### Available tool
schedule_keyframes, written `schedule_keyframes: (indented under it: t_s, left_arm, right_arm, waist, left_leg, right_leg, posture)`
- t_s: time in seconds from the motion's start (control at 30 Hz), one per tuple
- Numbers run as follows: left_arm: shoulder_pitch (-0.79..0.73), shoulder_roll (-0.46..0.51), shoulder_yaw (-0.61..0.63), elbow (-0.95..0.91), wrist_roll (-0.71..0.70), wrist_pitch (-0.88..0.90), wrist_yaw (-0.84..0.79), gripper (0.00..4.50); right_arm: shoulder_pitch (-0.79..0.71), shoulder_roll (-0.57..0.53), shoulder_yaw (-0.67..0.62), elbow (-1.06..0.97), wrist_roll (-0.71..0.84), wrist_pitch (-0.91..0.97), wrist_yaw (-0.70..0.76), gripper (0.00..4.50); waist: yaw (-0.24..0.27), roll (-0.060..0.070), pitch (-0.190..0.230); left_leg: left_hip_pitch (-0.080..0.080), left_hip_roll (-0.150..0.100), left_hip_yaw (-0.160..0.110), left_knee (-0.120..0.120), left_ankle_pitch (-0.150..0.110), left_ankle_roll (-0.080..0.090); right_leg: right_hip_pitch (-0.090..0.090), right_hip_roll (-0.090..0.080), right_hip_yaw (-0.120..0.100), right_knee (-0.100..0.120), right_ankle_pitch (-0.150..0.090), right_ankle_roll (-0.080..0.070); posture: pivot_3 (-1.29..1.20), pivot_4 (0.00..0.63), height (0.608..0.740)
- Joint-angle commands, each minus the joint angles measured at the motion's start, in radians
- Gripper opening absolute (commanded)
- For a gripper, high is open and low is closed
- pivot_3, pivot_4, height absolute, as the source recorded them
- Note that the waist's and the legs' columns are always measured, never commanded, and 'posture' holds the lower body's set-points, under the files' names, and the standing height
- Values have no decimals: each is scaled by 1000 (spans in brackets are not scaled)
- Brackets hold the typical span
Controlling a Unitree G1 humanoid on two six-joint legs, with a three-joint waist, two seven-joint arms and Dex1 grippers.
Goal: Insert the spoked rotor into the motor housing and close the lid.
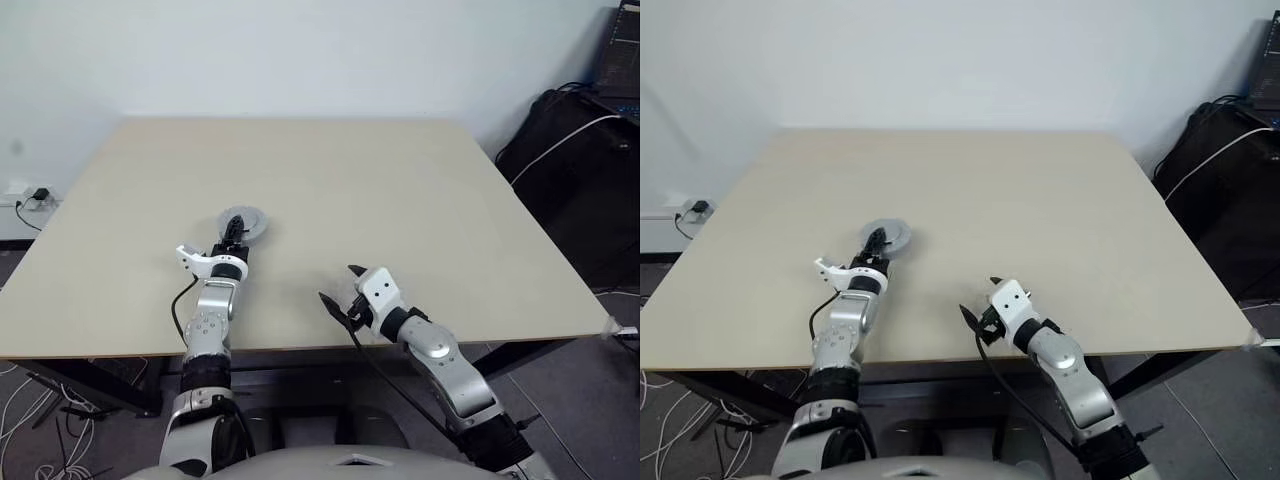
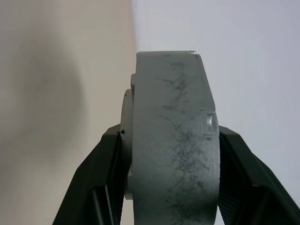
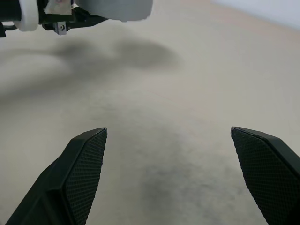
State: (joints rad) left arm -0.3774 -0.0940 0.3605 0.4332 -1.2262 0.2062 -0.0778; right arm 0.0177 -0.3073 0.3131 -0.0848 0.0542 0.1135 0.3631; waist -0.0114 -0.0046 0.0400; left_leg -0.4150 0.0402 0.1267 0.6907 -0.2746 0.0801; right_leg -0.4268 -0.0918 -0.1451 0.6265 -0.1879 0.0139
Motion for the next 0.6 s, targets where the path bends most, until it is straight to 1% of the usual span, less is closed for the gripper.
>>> schedule_keyframes:
  t_s: [0.03,0.27,0.43,0.5,0.6]
  left_arm:
    - [-123,17,35,89,70,-28,-4,2089]
    - [-293,55,121,355,186,-63,24,2089]
    - [-353,77,175,485,237,-63,33,2089]
    - [-359,81,186,506,262,-59,37,2833]
    - [-338,76,188,491,296,-43,53,3777]
  right_arm:
    - [3,12,-26,-4,-27,-46,-19,4500]
    - [9,33,-36,2,-39,-34,-16,4500]
    - [13,39,-40,1,-44,-27,-13,4500]
    - [15,42,-42,-2,-43,-18,-12,4500]
    - [17,44,-43,-2,-44,-6,-11,4500]
  waist:
    - [0,0,0]
    - [-3,-1,0]
    - [-6,-1,0]
    - [-6,-1,0]
    - [-6,-1,-1]
  left_leg:
    - [0,0,0,0,0,0]
    - [0,1,0,0,0,0]
    - [0,0,0,0,0,0]
    - [0,0,0,0,0,0]
    - [1,0,0,0,0,-1]
  right_leg:
    - [0,0,0,0,0,0]
    - [0,1,0,0,0,0]
    - [0,1,0,0,3,5]
    - [0,1,0,0,3,5]
    - [0,1,0,0,3,5]
  posture:
    - [0,0,740]
    - [0,0,740]
    - [0,0,740]
    - [0,0,740]
    - [0,0,740]
